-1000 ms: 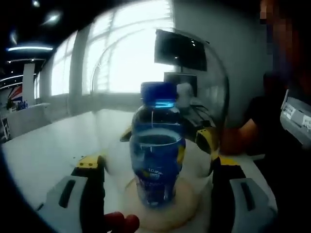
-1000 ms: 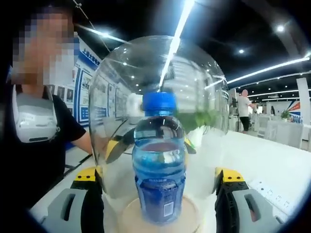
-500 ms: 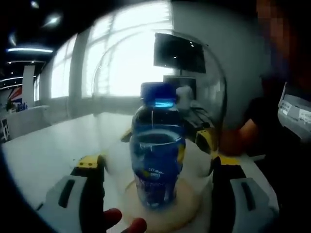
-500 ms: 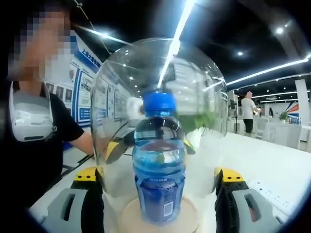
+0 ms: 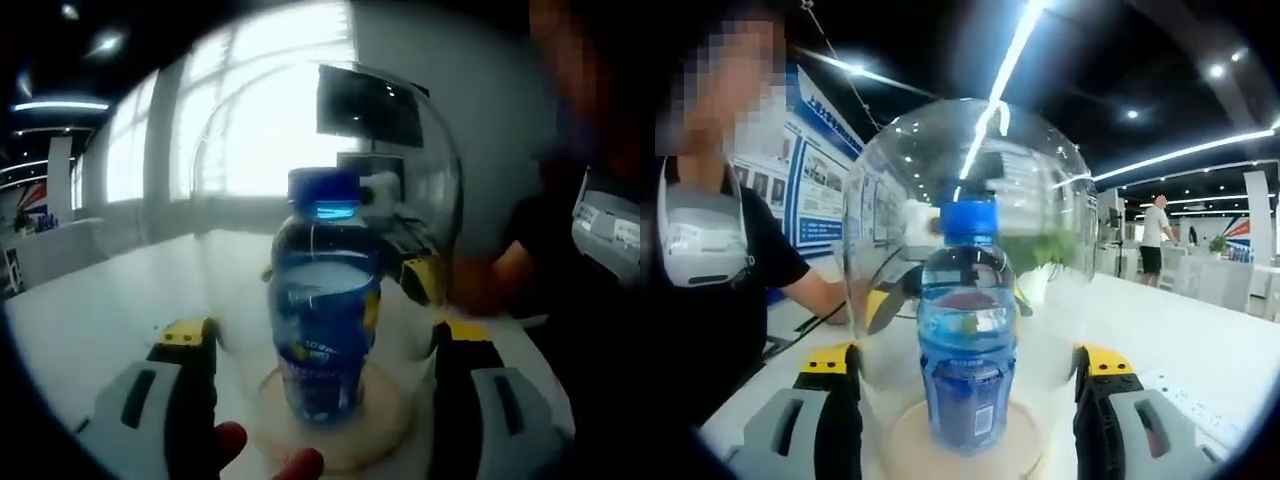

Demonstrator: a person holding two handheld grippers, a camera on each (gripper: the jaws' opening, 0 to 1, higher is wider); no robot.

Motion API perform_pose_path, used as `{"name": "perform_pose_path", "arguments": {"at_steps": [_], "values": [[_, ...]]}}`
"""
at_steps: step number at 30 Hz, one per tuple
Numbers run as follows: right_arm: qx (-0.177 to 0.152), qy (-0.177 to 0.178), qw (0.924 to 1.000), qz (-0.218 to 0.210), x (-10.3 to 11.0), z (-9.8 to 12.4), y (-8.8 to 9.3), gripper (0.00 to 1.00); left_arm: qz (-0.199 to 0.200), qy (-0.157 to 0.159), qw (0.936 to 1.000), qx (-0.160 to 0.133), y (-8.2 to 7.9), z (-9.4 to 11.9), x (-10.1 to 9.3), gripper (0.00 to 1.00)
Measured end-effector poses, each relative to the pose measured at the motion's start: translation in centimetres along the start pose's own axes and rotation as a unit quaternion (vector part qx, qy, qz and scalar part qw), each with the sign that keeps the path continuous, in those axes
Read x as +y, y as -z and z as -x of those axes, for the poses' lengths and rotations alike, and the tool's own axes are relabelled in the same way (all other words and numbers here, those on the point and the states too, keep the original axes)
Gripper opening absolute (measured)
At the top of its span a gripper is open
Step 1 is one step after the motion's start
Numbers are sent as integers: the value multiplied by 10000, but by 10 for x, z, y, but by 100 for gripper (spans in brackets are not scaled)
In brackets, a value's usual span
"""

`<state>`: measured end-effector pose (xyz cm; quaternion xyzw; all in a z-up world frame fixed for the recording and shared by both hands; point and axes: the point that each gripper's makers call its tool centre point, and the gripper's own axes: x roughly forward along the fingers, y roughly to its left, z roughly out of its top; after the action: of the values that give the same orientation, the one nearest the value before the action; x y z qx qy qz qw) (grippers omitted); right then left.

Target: Open the cover put in the Mizone put the cover back on

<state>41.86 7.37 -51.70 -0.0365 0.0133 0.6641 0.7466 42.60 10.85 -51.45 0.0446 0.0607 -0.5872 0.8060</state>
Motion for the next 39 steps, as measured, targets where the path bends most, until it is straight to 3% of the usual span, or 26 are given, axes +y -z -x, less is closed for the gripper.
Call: {"name": "perform_pose_path", "arguments": {"at_steps": [15,26,34,39], "values": [[75,105,9998,157,0,16,-5,72,-100,-387,9983,434,10,15,-2,67],[60,194,9988,444,1,27,-11,65,-273,-836,9959,232,6,28,-6,61],[48,210,9985,497,1,29,-12,64,-200,-1126,9932,-217,1,47,-9,55],[94,252,9978,608,2,29,-16,63,-160,-1265,9917,-189,5,54,-9,55]]}}
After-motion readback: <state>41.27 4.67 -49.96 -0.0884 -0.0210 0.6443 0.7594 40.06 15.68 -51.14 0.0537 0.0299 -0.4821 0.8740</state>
